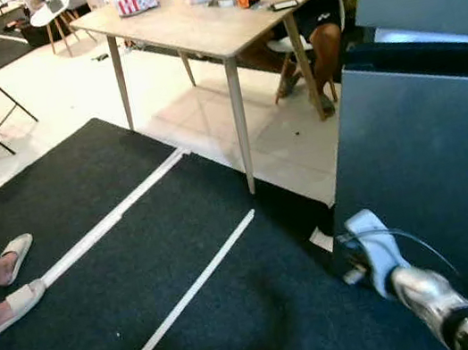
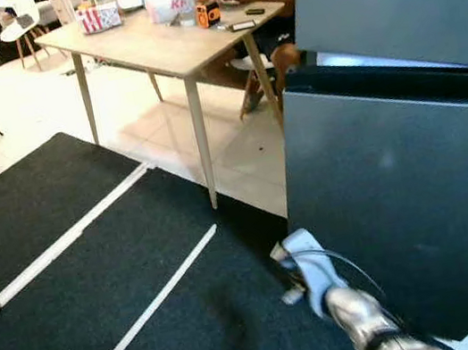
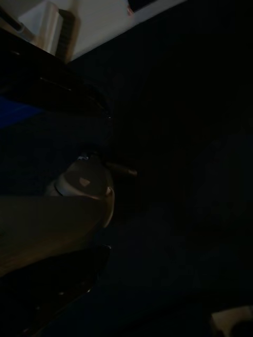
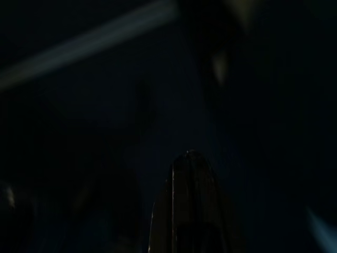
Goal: Restocking fridge
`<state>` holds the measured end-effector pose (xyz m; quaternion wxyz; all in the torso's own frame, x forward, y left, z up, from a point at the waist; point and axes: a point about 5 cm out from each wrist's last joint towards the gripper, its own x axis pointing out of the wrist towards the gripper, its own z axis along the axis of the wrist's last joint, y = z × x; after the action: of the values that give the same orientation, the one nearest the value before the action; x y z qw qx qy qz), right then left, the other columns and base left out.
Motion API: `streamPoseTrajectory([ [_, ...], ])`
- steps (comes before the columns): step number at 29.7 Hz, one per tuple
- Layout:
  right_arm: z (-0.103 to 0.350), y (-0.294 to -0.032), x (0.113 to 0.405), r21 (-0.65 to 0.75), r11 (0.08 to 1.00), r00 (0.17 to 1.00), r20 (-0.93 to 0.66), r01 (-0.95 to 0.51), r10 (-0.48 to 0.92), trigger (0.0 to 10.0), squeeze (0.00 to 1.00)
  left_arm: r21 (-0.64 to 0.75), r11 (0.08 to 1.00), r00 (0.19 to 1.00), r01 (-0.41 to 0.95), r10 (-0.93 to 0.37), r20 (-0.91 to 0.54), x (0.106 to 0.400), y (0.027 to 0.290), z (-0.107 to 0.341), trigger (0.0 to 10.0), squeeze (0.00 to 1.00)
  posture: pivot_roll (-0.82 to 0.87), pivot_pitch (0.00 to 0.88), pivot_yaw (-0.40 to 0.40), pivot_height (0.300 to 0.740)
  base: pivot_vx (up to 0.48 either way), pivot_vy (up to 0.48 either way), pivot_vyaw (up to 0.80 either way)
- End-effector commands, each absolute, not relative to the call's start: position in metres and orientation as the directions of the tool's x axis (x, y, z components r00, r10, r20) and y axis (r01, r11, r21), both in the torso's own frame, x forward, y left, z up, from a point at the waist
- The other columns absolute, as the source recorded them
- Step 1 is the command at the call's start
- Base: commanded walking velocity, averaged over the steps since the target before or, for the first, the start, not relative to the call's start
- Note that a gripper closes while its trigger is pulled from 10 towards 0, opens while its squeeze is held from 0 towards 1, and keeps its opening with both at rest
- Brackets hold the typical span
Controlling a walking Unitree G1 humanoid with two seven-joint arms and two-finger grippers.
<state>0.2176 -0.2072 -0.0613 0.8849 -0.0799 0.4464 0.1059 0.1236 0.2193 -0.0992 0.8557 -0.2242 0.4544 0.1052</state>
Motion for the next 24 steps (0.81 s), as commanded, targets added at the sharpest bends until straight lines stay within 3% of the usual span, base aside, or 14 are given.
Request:
streamPoseTrajectory([
  [1,-0.066,-0.207,0.211,-0.041,0.974,0.559,-0.824,-0.222,0.093,10.0,0.00,-0.279,0.886,0.561,-0.370,-0.026,-0.827,0.122,0.221,-0.099,10.0,0.00,-0.05,0.000,0.042,0.740,0.480,0.000,0.00],
  [7,-0.086,-0.226,0.164,-0.055,0.992,0.448,-0.894,-0.117,0.003,10.0,0.00,-0.278,0.889,0.561,-0.365,-0.029,-0.827,0.123,0.221,-0.099,10.0,0.00,-0.05,0.000,0.042,0.740,0.480,0.000,0.00],
  [11,-0.090,-0.232,0.152,-0.071,0.994,0.421,-0.907,-0.079,-0.032,10.0,0.00,-0.278,0.889,0.562,-0.364,-0.029,-0.827,0.123,0.221,-0.099,10.0,0.00,-0.05,0.000,0.044,0.740,0.480,0.000,-0.42],
  [17,-0.090,-0.236,0.149,-0.082,0.996,0.423,-0.904,-0.046,-0.055,10.0,0.00,-0.279,0.889,0.561,-0.363,-0.031,-0.827,0.122,0.222,-0.099,10.0,0.00,-0.05,0.000,0.047,0.740,0.480,0.000,-0.76],
  [21,-0.089,-0.234,0.155,-0.085,0.995,0.443,-0.895,-0.053,-0.053,10.0,0.00,-0.274,0.884,0.556,-0.378,-0.019,-0.831,0.121,0.222,-0.099,10.0,0.00,-0.05,0.000,0.047,0.740,0.430,0.000,0.00],
  [24,-0.087,-0.232,0.159,-0.081,0.995,0.458,-0.888,-0.055,-0.047,10.0,0.00,-0.262,0.883,0.550,-0.390,-0.005,-0.835,0.121,0.224,-0.099,10.0,0.00,-0.05,0.000,0.047,0.740,0.000,0.000,0.00],
])
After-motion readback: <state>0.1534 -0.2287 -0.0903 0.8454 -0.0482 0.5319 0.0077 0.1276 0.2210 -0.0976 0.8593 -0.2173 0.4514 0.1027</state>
